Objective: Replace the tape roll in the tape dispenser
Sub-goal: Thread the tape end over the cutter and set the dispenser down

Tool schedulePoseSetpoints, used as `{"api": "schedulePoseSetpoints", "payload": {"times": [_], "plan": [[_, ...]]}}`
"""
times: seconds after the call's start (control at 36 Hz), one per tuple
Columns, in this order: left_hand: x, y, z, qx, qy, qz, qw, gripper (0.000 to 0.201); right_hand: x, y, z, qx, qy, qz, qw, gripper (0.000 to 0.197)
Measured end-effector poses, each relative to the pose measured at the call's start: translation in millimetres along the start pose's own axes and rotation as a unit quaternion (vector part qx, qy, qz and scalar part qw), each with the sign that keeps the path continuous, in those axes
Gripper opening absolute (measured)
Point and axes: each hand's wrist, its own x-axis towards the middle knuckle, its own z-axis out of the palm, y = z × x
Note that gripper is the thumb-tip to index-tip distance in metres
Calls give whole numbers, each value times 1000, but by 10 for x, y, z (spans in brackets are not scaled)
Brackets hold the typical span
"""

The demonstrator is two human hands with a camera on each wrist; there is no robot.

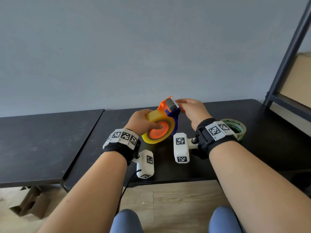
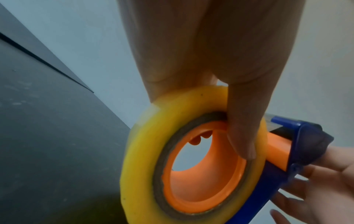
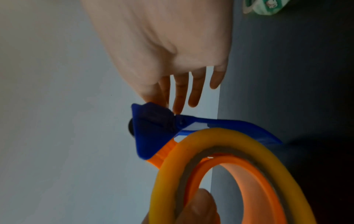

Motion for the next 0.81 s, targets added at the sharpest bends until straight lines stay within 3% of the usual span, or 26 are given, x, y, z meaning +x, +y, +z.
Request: {"api": "schedulePoseSetpoints", "payload": {"times": [0.17,0.31,0.53,0.61,0.81], "plan": [[-1,-22,-12,-23,-3,-1,1000,39,-20,37,-17,-11,-9,17,1000,28],[-12,-57,-16,-68,-7,-12,998,38,-34,9,-23,15,-23,45,999,23],[0,-71,10,-166,-32,-14,986,44,-79,-45,-55,76,-58,44,994,56],[8,-59,16,-193,-45,-10,980,40,-95,-65,-66,114,-62,61,990,55],[21,-80,3,-239,-45,-11,970,34,-106,-57,-80,61,-53,59,995,60]]}}
